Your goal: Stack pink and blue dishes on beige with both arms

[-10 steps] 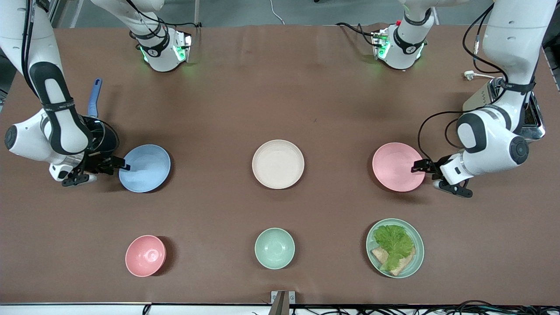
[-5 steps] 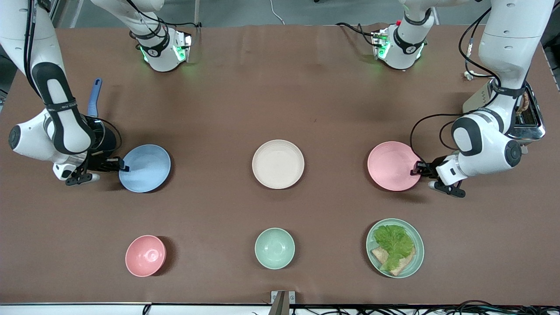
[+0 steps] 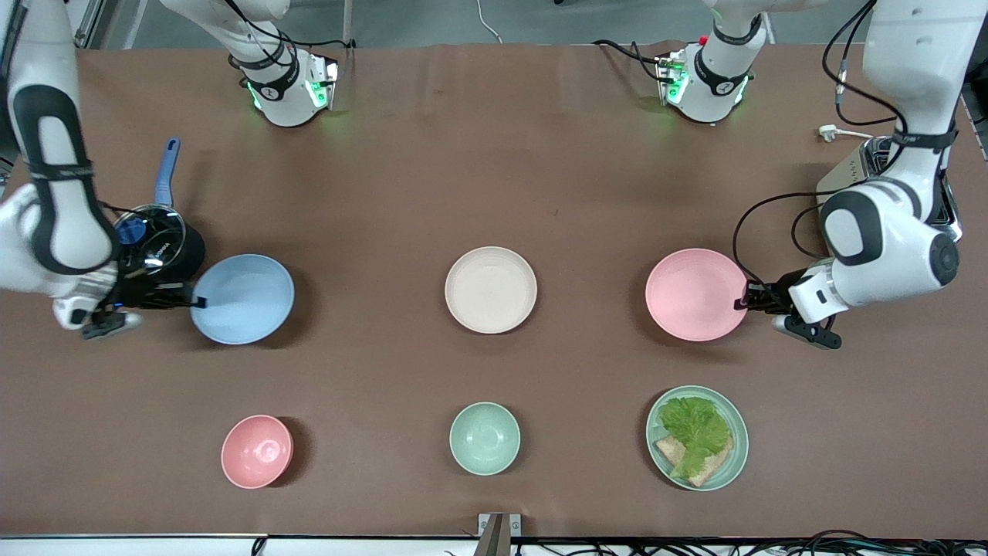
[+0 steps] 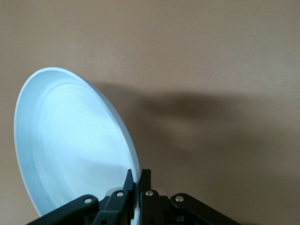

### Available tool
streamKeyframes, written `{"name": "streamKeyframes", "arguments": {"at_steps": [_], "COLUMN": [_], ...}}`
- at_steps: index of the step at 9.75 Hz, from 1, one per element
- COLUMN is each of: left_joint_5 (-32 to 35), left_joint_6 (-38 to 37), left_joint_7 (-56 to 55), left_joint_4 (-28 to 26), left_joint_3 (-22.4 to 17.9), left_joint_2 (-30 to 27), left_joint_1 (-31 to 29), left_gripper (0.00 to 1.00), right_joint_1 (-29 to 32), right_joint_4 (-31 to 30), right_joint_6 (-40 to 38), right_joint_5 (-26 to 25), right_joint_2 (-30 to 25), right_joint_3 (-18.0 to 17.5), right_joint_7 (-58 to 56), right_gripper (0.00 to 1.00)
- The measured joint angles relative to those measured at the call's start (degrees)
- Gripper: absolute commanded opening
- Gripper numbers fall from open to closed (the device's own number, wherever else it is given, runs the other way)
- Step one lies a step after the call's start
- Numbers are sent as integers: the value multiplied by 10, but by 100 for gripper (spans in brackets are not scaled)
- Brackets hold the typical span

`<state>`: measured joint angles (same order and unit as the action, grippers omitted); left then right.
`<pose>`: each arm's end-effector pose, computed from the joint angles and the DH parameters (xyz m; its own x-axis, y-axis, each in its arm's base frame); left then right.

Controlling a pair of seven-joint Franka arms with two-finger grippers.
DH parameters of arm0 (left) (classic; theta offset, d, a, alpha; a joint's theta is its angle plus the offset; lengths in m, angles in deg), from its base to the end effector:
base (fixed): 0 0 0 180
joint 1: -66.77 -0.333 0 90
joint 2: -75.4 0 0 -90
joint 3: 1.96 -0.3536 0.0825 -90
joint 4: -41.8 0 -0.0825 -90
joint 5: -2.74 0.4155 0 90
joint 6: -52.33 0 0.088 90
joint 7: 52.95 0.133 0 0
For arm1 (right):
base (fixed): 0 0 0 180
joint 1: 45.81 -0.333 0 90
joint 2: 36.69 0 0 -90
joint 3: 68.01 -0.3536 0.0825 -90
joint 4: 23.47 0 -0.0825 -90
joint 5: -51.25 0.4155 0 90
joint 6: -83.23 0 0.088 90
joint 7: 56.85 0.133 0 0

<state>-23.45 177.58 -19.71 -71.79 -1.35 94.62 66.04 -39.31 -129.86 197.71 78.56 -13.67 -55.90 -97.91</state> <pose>0.6290 -0.0240 0.2789 0.9606 -0.2761 0.0321 -0.2681 -0.8896 0.3699 0.6249 -0.1624 0.2844 0.9890 0.1471 -0.0173 0.1288 -0.9118 -0.3900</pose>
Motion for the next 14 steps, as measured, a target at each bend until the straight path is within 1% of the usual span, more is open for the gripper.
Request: {"name": "streamKeyframes", "arguments": {"at_steps": [1,2,3,4,5,6,7,8,9,11,12,13,14], "left_joint_5": [0,0,0,0,0,0,1,11,41,163,223,262,276], "left_joint_6": [-18,-31,-31,-17,23,80,135,177,206,219,219,219,219], "left_joint_7": [-48,-109,-171,-235,-302,-357,-392,-410,-433,-514,-564,-600,-620], "left_joint_4": [0,-1,-2,-3,-5,-8,-8,-3,10,51,68,77,87], "left_joint_3": [34,79,127,179,230,269,286,288,288,287,287,289,291], "left_joint_2": [-32,-56,-66,-67,-62,-48,-24,14,61,143,170,183,188], "left_joint_1": [1,3,7,9,13,25,50,78,95,98,98,99,100], "left_gripper": [0,0,0,0,0,1,1,2,2,2,4,16,79], "right_joint_1": [0,-2,-6,-15,-32,-47,-55,-56,-57,-60,-61,-61,-62], "right_joint_4": [50,95,129,152,166,173,175,175,175,170,158,139,119], "right_joint_6": [-55,-98,-132,-159,-174,-178,-178,-178,-177,-162,-143,-119,-96], "right_joint_5": [-29,-43,-48,-49,-50,-50,-51,-58,-66,-76,-78,-79,-80], "right_joint_2": [-8,-11,-12,-12,-12,-12,-14,-17,-20,-21,-22,-23,-26], "right_joint_3": [2,2,1,0,-1,-6,-23,-47,-70,-104,-118,-133,-152], "right_joint_7": [45,84,122,163,204,240,275,311,345,382,391,407,427], "right_gripper": [1,1,1,1,1,1,1,1,1,1,1,1,1]}}
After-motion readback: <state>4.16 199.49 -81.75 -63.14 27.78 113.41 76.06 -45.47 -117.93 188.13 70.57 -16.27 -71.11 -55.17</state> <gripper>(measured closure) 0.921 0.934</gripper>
